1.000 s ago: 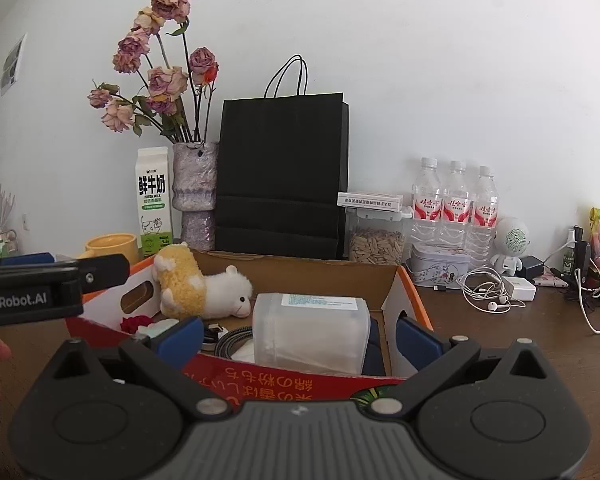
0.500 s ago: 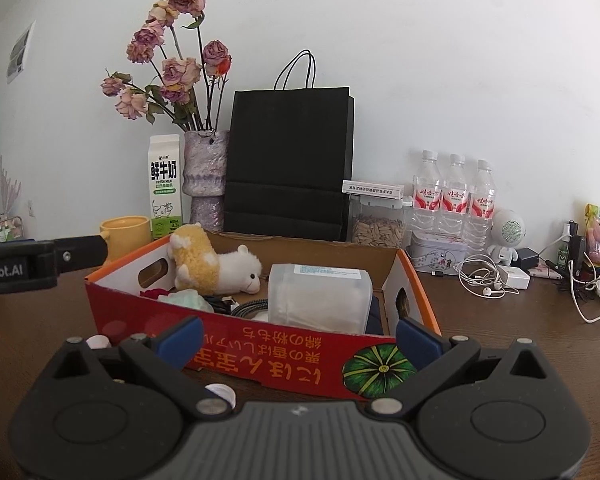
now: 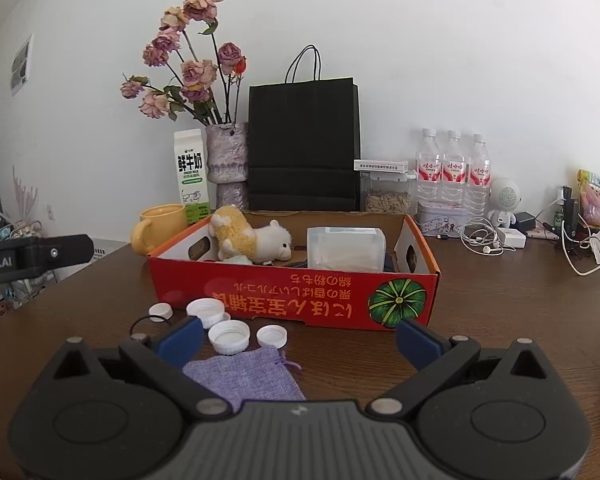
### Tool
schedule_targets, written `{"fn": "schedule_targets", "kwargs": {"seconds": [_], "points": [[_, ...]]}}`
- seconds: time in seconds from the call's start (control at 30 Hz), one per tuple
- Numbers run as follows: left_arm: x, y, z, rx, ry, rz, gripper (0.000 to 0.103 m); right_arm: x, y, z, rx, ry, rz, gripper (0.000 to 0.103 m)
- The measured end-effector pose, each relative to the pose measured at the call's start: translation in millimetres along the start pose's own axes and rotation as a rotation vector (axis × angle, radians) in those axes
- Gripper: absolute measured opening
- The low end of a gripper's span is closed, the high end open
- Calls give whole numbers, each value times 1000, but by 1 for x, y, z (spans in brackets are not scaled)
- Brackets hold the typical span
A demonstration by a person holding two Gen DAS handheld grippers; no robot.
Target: Organize objects
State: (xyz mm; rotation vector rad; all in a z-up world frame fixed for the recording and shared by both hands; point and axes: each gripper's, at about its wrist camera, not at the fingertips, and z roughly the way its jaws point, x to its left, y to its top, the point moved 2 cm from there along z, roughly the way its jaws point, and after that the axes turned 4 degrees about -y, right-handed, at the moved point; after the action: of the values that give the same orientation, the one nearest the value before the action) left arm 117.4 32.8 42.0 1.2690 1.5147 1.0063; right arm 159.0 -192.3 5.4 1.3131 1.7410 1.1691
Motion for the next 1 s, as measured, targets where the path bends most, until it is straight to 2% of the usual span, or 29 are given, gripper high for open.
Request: {"fn": "schedule_targets", "kwargs": {"seconds": [0.3,0.6,0.8,1.0], "points": [[11,-15,-20,50,16,-12,103,10,-15,-22,36,14,-23,103],[16,-22,-22,74,12,-23,103,16,-24,-21,81,18,-46,103],[20,-27,-16,94,18,-27,103,21,-29,-5,132,39,-72,103],[24,-33,-15,121,24,-22,103,30,-34,30,239,81,-131,103]]}}
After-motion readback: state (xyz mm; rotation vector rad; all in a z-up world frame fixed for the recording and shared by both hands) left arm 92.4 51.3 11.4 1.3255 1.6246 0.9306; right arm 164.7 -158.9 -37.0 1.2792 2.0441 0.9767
